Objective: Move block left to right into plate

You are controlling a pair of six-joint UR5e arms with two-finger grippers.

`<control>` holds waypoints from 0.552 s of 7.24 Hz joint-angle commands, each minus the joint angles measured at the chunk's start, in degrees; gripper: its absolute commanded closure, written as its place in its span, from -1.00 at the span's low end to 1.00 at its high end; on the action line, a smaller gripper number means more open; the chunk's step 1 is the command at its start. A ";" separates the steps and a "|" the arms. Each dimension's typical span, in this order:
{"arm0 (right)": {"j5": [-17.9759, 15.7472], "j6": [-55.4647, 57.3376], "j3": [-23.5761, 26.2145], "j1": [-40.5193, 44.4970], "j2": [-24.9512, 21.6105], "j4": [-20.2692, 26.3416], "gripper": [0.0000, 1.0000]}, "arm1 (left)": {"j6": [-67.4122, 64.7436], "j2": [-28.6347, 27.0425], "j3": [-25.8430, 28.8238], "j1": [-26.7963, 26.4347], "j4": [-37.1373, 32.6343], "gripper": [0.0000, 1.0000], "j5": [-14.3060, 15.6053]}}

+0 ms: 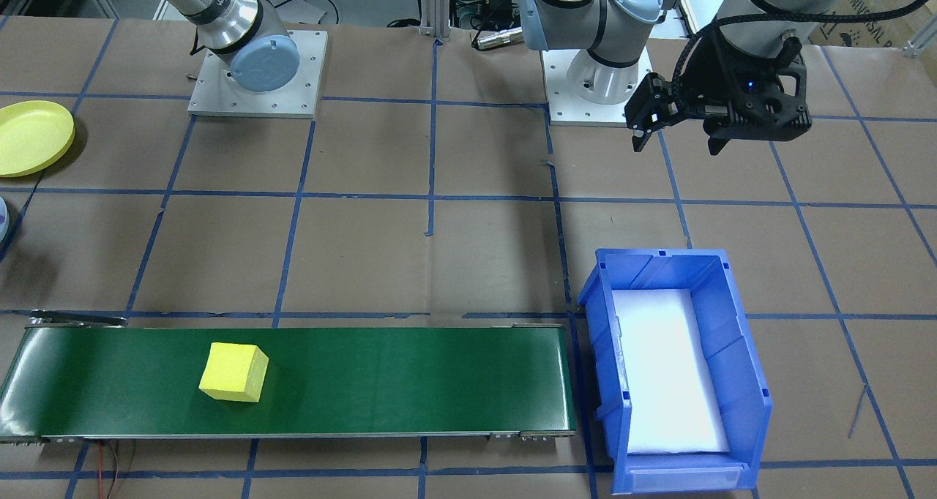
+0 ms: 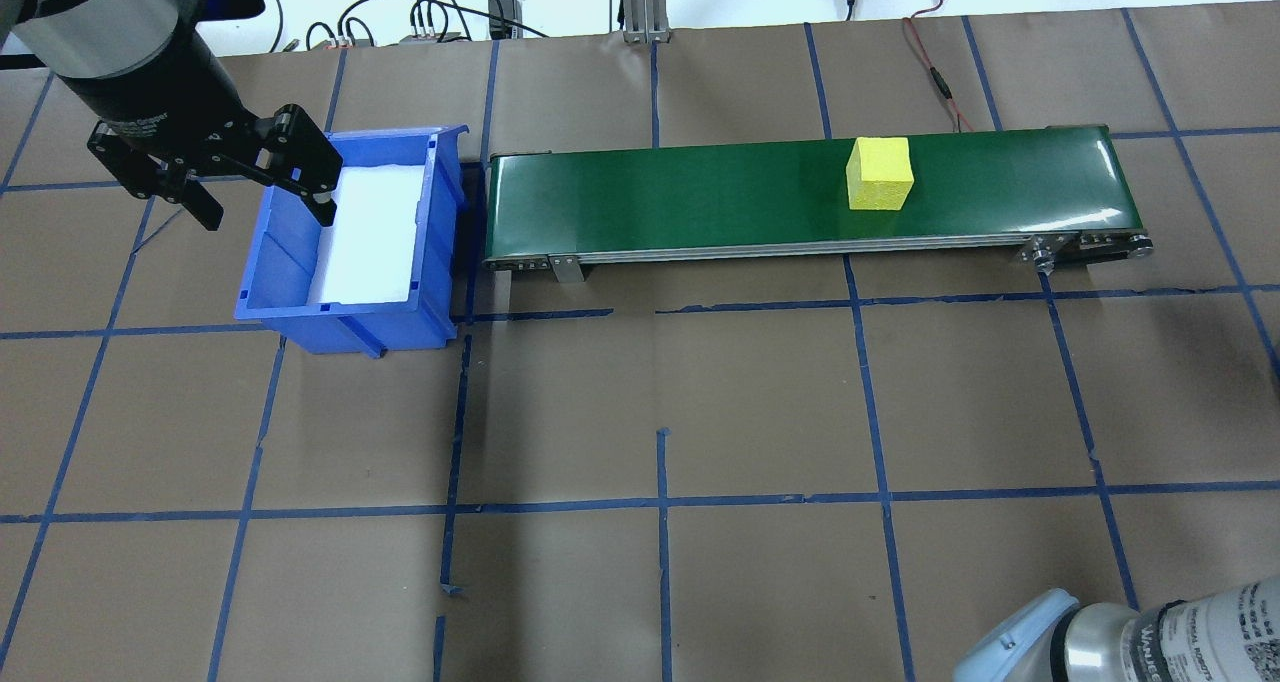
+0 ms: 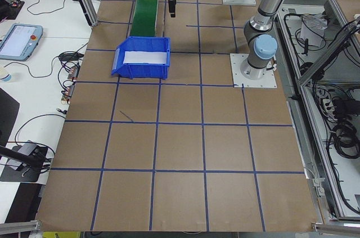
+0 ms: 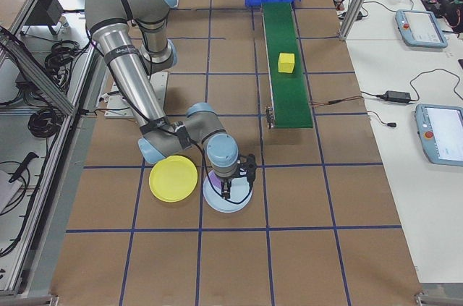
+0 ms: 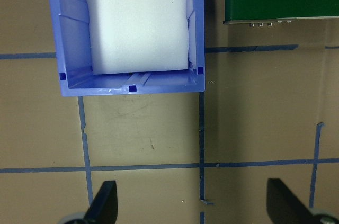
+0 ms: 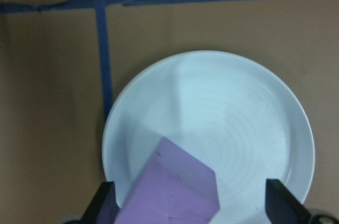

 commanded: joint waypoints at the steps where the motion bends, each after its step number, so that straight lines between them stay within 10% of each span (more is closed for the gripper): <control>1: 3.23 12.38 -4.74 13.98 -4.52 7.13 -1.00 | 0.02 -0.07 -0.12 -0.24 0.00 -1.00 0.02; 3: 11.64 25.36 -4.32 22.71 -3.40 7.22 -1.00 | 0.20 0.10 -0.03 -0.15 0.00 -1.00 0.03; 4: 10.71 30.77 -4.14 27.46 -3.48 10.10 -1.00 | 0.20 0.27 -0.90 -0.33 0.00 -1.00 0.03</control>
